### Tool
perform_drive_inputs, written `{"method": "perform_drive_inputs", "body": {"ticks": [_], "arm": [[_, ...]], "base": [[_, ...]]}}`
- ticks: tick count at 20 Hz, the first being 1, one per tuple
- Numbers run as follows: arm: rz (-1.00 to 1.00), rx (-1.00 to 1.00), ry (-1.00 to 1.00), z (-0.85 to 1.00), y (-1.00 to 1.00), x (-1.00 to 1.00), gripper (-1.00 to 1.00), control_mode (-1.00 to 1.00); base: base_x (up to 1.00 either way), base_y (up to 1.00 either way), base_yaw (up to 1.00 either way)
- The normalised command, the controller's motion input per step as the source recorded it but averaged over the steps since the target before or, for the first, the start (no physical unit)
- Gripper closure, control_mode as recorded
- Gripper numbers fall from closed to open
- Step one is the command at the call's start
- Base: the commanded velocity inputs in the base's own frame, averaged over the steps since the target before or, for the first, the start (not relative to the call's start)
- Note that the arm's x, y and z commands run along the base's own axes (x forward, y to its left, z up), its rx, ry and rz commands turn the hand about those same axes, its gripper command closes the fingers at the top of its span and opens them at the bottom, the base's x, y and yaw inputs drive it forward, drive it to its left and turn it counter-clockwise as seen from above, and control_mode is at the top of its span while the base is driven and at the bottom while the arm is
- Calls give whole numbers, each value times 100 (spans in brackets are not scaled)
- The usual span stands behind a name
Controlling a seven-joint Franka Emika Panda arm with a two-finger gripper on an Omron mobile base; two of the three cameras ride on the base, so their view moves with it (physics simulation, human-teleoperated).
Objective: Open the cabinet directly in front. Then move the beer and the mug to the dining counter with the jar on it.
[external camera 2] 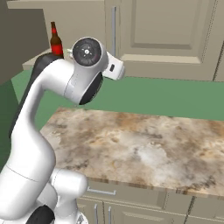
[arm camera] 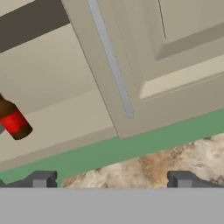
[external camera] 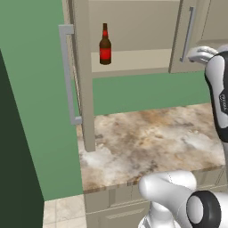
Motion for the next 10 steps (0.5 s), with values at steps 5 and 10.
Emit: {"method": "perform_drive_inputs", "body": {"ticks": [5, 10], "arm": [[0, 7, 0, 0, -4, 44, -100, -100], [0, 6, 0, 0, -6, 45, -100, -100]], "base": [[0, 0, 0], [0, 0, 0]]}}
